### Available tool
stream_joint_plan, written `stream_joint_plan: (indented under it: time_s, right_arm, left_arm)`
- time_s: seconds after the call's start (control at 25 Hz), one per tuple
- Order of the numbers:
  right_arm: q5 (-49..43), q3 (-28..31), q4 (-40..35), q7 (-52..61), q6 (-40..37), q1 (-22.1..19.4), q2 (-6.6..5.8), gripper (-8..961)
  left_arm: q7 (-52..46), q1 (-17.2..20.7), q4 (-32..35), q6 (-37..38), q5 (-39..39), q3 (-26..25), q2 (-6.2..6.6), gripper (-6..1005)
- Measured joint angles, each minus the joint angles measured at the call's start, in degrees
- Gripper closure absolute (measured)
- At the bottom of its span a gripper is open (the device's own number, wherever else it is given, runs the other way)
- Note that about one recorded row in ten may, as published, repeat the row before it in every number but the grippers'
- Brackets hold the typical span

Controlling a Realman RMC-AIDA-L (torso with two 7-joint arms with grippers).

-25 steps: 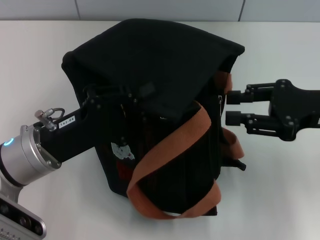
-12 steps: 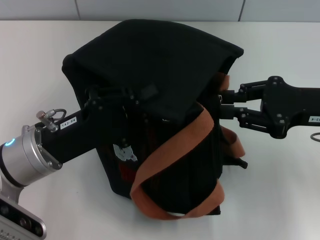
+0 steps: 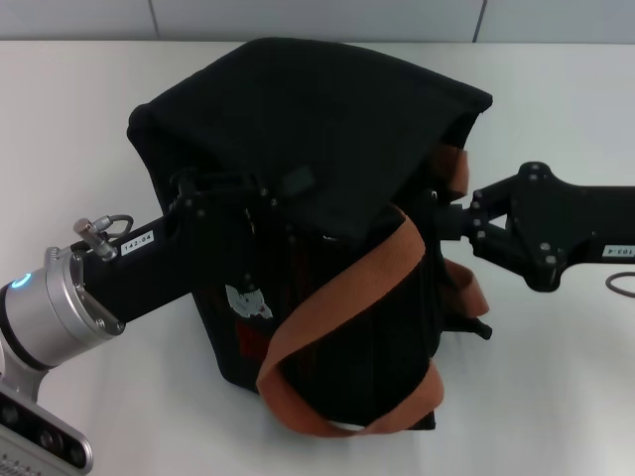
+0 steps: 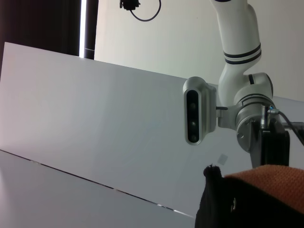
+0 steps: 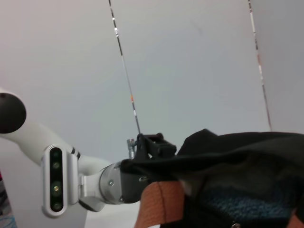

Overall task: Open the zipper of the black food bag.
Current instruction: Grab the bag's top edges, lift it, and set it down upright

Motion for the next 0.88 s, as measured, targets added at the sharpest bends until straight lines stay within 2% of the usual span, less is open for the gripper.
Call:
stream_joint_plan:
  time_s: [0.32, 0.64, 0.88]
  right_arm:
    - [0.0, -1.4, -0.5, 0.0, -0.3, -1.3, -0.17, 955]
    - [4.9, 0.6, 0.4, -3.3, 1.6, -3.0, 0.06, 913]
    - [4.6, -1.2, 2.5, -4.4, 3.0, -1.9, 0.04, 701]
  left_arm:
    - [-0.1, -0.1, 0.0, -0.1, -0.3, 0.0, 0.0, 912]
    - [-0.2, 0.0, 0.0, -0.1, -0.3, 0.0, 0.0, 912]
    - [-0.5, -0.1, 0.0, 0.0, -0.2, 0.0, 0.0, 912]
